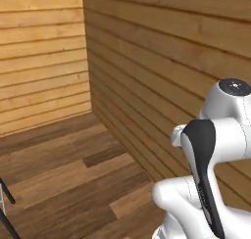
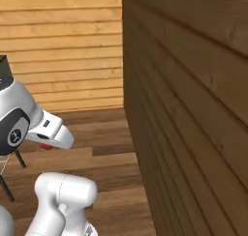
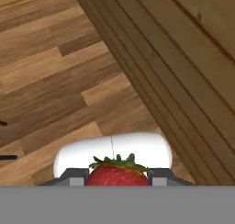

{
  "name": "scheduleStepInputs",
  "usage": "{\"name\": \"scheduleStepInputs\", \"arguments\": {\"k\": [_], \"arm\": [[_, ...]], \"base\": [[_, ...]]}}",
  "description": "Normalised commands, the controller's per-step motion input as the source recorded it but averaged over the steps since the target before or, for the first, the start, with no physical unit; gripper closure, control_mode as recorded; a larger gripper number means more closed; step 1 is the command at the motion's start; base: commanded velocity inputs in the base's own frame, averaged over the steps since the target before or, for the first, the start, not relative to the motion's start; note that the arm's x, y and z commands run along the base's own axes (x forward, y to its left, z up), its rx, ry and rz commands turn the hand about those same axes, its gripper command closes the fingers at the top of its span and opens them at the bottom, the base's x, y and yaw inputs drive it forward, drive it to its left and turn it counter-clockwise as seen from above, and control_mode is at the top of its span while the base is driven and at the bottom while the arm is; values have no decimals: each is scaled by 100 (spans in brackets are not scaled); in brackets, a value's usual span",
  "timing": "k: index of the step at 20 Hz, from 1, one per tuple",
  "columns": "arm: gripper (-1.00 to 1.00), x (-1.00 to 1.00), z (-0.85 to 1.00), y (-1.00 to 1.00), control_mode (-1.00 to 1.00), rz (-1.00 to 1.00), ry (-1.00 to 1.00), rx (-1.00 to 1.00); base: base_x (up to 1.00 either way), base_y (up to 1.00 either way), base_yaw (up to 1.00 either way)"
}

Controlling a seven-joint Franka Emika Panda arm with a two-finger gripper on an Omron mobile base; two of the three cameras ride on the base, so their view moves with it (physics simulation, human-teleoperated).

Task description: Take the strawberry from the fridge and place it on top of the pancake, located on the dining counter.

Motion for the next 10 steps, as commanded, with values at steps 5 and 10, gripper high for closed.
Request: {"name": "scheduleStepInputs", "arguments": {"k": [5, 10], "arm": [[100, 0, 0, 0, 100, 0, 0, 0], [100, 0, 0, 0, 100, 0, 0, 0]], "base": [[93, 0, 86], [100, 0, 86]]}}
